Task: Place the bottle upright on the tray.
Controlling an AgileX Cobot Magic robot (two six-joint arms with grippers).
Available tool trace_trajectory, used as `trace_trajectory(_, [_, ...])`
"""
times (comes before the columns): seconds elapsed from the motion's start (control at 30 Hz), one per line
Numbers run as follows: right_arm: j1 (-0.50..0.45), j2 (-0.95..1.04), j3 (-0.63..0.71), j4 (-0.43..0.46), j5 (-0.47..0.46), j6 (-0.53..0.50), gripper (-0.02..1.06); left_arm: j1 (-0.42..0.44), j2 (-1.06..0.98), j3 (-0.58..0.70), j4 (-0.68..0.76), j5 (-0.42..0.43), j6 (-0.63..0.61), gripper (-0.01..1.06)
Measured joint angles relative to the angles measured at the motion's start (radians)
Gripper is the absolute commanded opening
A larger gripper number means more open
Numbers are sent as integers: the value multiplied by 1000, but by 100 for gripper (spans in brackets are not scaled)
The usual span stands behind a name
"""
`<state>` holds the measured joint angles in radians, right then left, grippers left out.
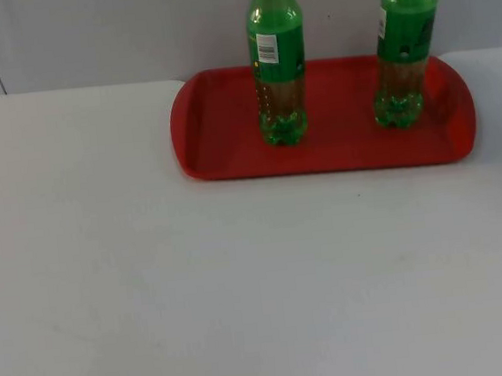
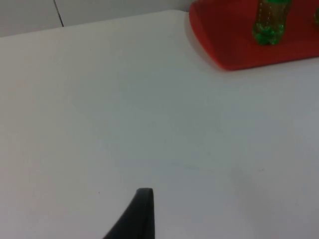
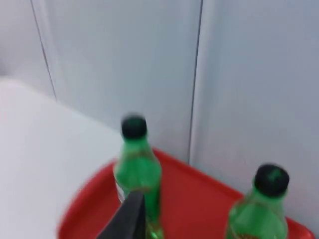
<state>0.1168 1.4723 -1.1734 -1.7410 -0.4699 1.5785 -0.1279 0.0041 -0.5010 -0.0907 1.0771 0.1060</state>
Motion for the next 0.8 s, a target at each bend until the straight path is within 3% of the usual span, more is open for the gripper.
trace_trajectory(0.1, [0, -45, 0, 0, 0, 92, 105, 0, 0, 0, 0, 0, 0, 105])
trace_trajectory(0.2, [0, -59, 0, 0, 0, 116, 105, 0, 0, 0, 0, 0, 0, 105])
trace_trajectory(0.43, [0, -63, -8, -2, 39, 88, 105, 0, 0, 0, 0, 0, 0, 105])
trace_trajectory(0.53, [-3, -63, -30, -5, 96, 146, 105, 0, 0, 0, 0, 0, 0, 105])
trace_trajectory(0.67, [-30, -63, -86, -5, 129, 329, 105, 0, 0, 0, 0, 0, 0, 105])
trace_trajectory(0.8, [-45, -63, -95, -3, 128, 361, 105, 0, 0, 0, 0, 0, 0, 105])
